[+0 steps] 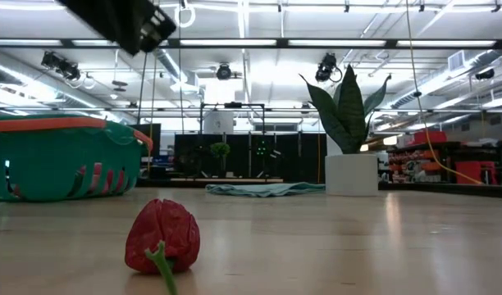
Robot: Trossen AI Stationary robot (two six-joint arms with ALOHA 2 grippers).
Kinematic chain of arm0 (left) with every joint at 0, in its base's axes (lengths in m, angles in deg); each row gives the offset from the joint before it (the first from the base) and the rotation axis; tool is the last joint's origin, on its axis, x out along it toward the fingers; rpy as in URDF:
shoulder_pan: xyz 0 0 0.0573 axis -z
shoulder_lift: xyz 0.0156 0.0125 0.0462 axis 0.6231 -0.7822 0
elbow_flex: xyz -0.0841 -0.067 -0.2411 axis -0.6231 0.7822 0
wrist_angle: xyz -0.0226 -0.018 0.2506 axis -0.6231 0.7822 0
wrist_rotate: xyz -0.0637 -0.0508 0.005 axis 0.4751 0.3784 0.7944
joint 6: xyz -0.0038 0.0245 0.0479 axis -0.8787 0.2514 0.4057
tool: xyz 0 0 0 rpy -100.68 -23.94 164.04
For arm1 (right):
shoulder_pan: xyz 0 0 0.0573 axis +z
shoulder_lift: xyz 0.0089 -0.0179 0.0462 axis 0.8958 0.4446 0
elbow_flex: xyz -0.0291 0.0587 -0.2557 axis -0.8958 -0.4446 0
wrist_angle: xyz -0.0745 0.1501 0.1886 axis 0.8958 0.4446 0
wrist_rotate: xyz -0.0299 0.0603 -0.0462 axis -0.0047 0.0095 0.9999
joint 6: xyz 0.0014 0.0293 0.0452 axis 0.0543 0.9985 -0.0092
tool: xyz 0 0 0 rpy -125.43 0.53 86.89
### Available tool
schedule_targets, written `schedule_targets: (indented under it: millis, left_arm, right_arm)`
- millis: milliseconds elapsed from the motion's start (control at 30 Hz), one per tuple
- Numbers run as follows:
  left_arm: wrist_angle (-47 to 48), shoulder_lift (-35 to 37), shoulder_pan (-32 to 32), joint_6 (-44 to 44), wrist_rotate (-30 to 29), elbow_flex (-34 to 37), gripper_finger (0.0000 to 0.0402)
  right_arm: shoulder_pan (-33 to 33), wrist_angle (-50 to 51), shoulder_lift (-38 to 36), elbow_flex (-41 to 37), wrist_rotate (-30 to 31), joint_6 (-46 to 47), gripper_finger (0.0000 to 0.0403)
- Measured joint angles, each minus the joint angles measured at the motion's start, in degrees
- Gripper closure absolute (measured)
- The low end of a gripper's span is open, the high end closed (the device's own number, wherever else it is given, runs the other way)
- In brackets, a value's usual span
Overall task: Pick and placing Produce into tupperware
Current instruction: Put the red cherry into the blue basket
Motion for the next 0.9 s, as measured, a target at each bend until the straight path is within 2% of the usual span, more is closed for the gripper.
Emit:
schedule_targets:
  millis: [100,233,367,500,667,767,900]
  left_arm:
    - [-8.4,-5.1,3.2,-0.8,0.0,2.9,0.0294]
    - [-19.0,-13.0,5.2,-5.3,0.1,3.9,0.0293]
    - [-27.2,-18.5,5.2,-9.1,1.6,3.8,0.0267]
    - [-32.0,-21.0,5.4,-13.3,5.2,3.8,0.0214]
    - [-35.2,-21.6,7.9,-13.4,5.6,3.8,0.0158]
    - [-40.5,-22.8,9.6,-12.5,3.9,3.7,0.0145]
    - [-41.8,-24.7,10.9,-8.6,-0.7,3.7,0.0148]
  right_arm:
    - [2.4,-0.6,-0.1,-4.8,3.1,3.0,0.0204]
    - [2.8,-2.7,0.0,-10.5,3.7,4.6,0.0204]
    - [2.2,-4.4,0.0,-14.2,3.8,4.6,0.0204]
    - [1.3,-5.3,0.0,-15.6,3.8,4.7,0.0204]
    - [0.2,-6.1,0.0,-15.9,3.8,4.6,0.0204]
    - [0.2,-6.2,0.0,-15.9,3.8,4.3,0.0204]
    - [0.2,-6.8,0.0,-15.9,3.8,4.3,0.0204]
